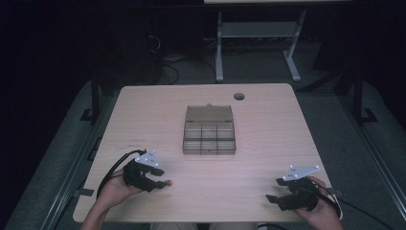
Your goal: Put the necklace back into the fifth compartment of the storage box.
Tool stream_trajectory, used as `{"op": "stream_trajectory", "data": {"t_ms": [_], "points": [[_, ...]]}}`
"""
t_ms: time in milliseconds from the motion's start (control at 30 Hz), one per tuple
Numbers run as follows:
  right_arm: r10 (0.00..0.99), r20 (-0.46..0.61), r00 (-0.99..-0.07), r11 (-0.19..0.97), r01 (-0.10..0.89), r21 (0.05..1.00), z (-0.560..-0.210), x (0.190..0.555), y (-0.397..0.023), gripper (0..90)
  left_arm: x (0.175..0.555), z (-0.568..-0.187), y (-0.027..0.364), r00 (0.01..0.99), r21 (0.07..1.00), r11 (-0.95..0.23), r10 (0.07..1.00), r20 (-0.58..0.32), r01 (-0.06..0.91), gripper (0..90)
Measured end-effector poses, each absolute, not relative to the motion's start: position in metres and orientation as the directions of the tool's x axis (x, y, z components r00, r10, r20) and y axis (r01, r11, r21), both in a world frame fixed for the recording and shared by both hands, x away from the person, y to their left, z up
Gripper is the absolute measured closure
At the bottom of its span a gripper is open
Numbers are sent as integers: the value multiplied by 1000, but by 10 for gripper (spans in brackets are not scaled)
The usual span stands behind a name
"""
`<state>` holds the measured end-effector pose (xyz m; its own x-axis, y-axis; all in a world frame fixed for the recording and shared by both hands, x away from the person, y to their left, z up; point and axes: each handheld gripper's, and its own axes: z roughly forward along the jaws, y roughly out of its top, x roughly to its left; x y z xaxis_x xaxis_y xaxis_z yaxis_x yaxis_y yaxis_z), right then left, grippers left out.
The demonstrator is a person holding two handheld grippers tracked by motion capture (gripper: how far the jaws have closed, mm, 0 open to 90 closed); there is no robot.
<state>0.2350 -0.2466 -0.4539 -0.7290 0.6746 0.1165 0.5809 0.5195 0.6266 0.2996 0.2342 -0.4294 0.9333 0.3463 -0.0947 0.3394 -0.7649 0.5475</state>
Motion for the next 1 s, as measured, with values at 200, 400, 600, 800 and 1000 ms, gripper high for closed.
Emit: {"op": "stream_trajectory", "data": {"t_ms": [200, 400, 600, 800, 1000], "points": [[672, 115, -732, 519, 576, 632, -454, 235, -247, 268, 302, -432, 230, 938, 543, -772, 335, -92, 329, 541], [671, 115, -733, 520, 575, 632, -453, 235, -246, 268, 306, -438, 227, 933, 525, -777, 341, -114, 348, 548], [669, 115, -734, 521, 574, 632, -454, 235, -246, 269, 309, -441, 226, 935, 519, -782, 336, -114, 345, 560], [670, 117, -733, 519, 575, 632, -453, 235, -246, 268, 311, -444, 222, 938, 507, -791, 325, -122, 341, 602], [671, 116, -732, 515, 574, 637, -452, 234, -246, 269, 313, -446, 221, 938, 501, -796, 325, -120, 340, 636]]}}
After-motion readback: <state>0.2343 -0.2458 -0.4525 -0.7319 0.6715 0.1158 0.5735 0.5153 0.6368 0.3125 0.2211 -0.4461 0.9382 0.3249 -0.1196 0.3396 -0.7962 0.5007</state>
